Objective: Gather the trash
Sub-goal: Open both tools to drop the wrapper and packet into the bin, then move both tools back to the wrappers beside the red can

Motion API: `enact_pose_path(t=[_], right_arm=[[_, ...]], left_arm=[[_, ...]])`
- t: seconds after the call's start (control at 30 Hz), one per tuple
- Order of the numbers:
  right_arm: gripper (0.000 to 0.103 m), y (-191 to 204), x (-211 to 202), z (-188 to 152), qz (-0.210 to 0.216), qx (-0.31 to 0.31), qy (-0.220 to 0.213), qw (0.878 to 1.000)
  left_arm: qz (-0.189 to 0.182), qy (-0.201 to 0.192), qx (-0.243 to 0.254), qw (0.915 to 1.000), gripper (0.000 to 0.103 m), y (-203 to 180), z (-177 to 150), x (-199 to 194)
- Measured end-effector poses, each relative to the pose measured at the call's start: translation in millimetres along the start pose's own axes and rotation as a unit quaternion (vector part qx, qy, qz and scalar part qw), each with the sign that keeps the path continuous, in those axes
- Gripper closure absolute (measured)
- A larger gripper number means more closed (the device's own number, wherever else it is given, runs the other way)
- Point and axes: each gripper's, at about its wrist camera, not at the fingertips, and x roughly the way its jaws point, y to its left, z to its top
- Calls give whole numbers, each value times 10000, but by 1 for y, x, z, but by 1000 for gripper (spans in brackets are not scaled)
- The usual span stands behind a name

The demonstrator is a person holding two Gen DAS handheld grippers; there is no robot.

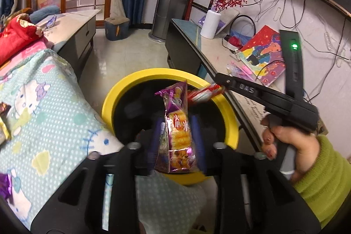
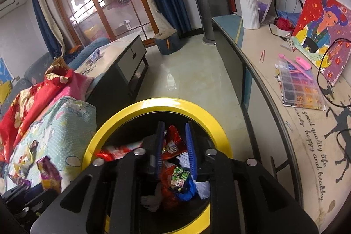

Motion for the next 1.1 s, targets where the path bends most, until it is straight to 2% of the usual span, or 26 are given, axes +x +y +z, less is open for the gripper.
enact_pose_path(t=[0.07, 0.13, 0.2, 0.3, 0.37, 0.63, 1.1], right_arm=[[66, 1, -1, 1, -1, 17, -20, 10000], [64, 1, -3, 1, 31, 13, -56, 10000], [59, 3, -4, 2, 40, -11, -79, 10000], [57, 7, -6, 2, 51, -53, -101, 9999], [50, 9, -8, 2, 48, -72, -128, 9999], [42, 23, -17, 2, 173, -203, -220, 9994], [39, 55, -32, 0, 435, -498, -271, 9974]], left_arm=[[35, -32, -89, 9999, 50, 6, 3, 1], [110, -107, -196, 9997, 40, 12, 5, -2], [133, -133, -331, 9993, 21, 17, 5, -4], [234, -238, -528, 9980, 11, 25, 3, -13], [286, -280, -615, 9973, 11, 29, 2, -18], [589, -527, -823, 9935, 11, 41, -2, -46], [1076, -950, -880, 9857, 11, 54, -14, -96]])
